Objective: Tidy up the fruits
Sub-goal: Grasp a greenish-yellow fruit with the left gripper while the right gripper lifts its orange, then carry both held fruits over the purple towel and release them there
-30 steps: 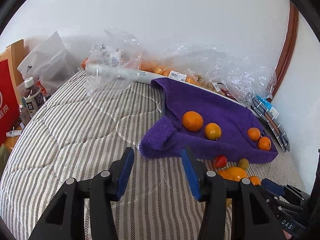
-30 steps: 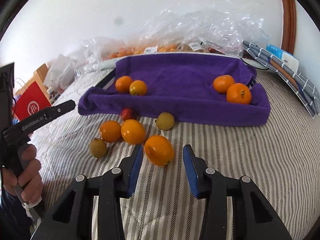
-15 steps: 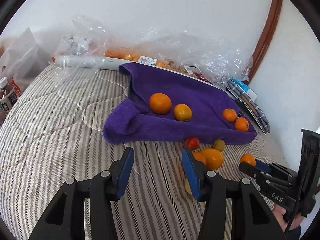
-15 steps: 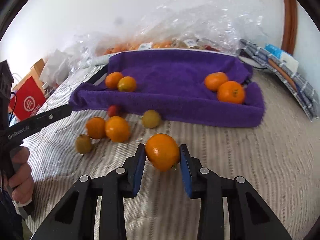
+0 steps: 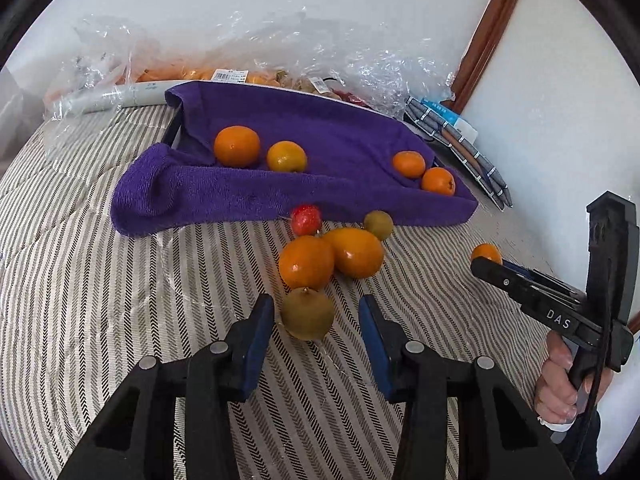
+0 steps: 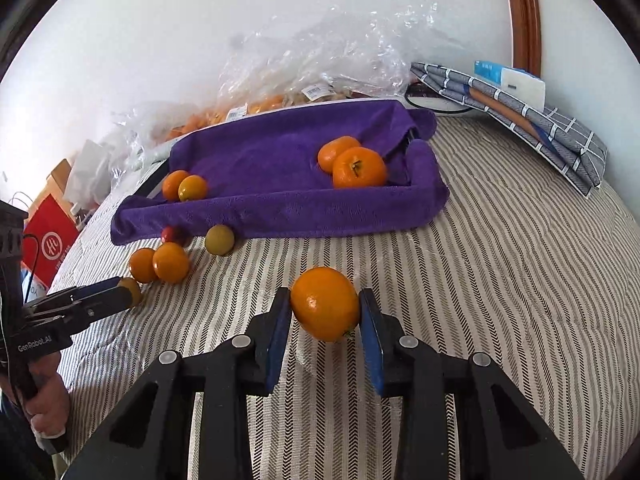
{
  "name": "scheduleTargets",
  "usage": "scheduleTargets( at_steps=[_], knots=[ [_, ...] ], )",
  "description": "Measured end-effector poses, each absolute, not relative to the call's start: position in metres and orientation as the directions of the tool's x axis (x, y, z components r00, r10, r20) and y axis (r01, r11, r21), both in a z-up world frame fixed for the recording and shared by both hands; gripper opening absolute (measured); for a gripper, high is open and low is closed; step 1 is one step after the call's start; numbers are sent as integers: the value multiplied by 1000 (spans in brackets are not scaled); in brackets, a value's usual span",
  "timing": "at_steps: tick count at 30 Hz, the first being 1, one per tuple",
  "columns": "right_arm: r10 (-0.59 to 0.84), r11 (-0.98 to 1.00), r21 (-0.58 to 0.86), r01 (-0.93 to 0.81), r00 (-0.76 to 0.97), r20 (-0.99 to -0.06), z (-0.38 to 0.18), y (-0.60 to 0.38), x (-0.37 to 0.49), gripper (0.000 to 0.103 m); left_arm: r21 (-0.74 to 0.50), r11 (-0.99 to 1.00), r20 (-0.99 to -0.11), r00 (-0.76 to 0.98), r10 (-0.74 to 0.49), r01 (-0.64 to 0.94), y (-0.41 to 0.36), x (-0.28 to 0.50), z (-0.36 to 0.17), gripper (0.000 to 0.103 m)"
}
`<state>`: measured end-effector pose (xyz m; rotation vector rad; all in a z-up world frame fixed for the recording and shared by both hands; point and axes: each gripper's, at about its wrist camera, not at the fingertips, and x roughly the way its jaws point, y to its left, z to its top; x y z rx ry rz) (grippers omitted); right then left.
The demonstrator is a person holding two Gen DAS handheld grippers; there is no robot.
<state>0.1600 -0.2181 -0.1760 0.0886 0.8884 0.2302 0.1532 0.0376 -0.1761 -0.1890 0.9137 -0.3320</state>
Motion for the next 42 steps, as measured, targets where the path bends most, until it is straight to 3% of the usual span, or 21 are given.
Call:
scheduleTargets(
  at_steps=[1,3,26,42],
  knots=[
    [238,971,171,-166,607,-758,-176,-218,160,34,-292,936,-753,557,-351,195,37,154,-178,29],
    [233,972,166,-166,607,-760,-176,-217,159,34,-294,937,-752,560,-348,187,39,156,-177,27],
    [263,963,234,-132,648,-715,-172,-231,152,34,-370,928,-625,726,-287,47,85,145,-156,26],
    [241,970,169,-172,706,-665,-134,-219,149,34,-377,926,-537,812,-228,11,106,161,-112,26]
  ],
)
